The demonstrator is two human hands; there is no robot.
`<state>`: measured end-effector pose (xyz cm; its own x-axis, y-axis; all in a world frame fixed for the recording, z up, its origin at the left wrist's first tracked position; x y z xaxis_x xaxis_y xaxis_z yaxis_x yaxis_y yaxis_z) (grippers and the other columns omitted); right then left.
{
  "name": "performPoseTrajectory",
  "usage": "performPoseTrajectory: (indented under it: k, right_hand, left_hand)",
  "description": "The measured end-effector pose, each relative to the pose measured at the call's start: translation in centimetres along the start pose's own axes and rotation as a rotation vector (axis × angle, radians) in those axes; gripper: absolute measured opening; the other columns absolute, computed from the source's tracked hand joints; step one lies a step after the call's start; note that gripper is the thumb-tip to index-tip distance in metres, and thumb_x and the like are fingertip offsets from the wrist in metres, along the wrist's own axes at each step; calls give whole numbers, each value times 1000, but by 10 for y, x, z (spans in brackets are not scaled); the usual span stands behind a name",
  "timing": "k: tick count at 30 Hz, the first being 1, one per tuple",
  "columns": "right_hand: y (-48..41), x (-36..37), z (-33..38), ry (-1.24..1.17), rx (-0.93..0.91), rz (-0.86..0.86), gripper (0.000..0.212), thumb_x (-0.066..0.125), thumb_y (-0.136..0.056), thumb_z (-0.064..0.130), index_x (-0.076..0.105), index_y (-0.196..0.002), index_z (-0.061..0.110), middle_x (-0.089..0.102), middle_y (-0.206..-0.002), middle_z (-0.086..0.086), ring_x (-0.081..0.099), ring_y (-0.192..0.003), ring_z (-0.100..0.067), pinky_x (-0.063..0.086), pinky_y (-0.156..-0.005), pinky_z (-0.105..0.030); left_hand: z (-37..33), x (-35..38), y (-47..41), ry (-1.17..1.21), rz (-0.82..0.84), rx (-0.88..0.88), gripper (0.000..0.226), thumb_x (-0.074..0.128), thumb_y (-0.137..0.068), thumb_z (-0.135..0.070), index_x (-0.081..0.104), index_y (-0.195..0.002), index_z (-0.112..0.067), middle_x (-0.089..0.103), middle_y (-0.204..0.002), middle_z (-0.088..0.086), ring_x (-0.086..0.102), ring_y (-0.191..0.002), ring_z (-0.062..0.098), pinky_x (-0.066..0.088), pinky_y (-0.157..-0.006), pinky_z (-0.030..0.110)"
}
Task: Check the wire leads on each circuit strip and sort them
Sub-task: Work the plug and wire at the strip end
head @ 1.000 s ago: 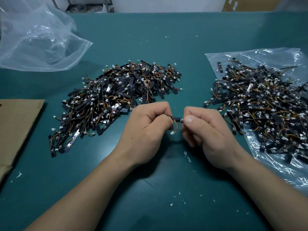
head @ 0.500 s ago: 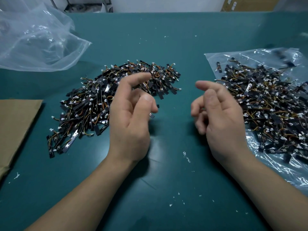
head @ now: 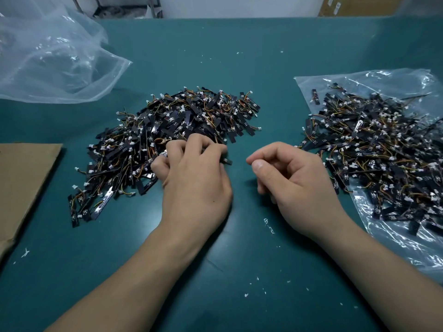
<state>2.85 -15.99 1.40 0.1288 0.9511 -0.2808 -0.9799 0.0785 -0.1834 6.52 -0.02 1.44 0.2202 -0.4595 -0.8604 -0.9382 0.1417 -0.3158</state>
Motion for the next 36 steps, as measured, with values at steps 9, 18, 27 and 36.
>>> performPoseTrajectory:
  k: [9, 18, 27, 36]
  right_hand:
    - [-1, -1, 0, -20, 26, -9, 11, 62, -94, 23, 72, -91, 23, 64, -57, 3, 50, -47, -4, 41, -51, -19]
    - [-4, -9, 1, -218, 65, -69, 15, 57, -97, 29, 67, -102, 19, 63, -59, -2, 47, -44, -12, 38, -45, -17]
    - [-1, 3, 6, -103, 14, 102, 42, 47, -100, 47, 65, -74, 19, 65, -63, -3, 55, -52, -26, 44, -49, -33]
    - [-3, -2, 6, -92, 15, 2, 26, 54, -102, 28, 66, -79, 23, 64, -61, 3, 51, -46, -9, 41, -46, -20]
  left_hand:
    - [2, -7, 2, -58, -20, -22, 4, 68, -93, -36, 67, -90, -36, 51, -105, -12, 35, -105, 20, 9, -81, 32]
    - [-12, -22, 1, 230, -227, 105, 5, 60, -100, -35, 64, -97, -35, 53, -134, -10, 36, -120, 19, 15, -86, 32]
    - [-28, -19, 7, 351, -202, 427, 20, 53, -105, -38, 67, -95, -27, 64, -109, -15, 52, -105, 16, 31, -87, 40]
    - [-27, -19, 3, 557, -92, 360, 21, 69, -93, -13, 63, -113, -13, 58, -104, -7, 51, -95, 2, 43, -86, 21]
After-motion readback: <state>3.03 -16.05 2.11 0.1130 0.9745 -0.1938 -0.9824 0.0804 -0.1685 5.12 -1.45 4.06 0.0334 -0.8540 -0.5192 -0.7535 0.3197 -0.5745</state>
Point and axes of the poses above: each hand's wrist, its own y-axis away from the middle knuckle, its own x-axis out of the palm, z = x × y, the point moved 6 cm from there along -y, towards the middle knuckle
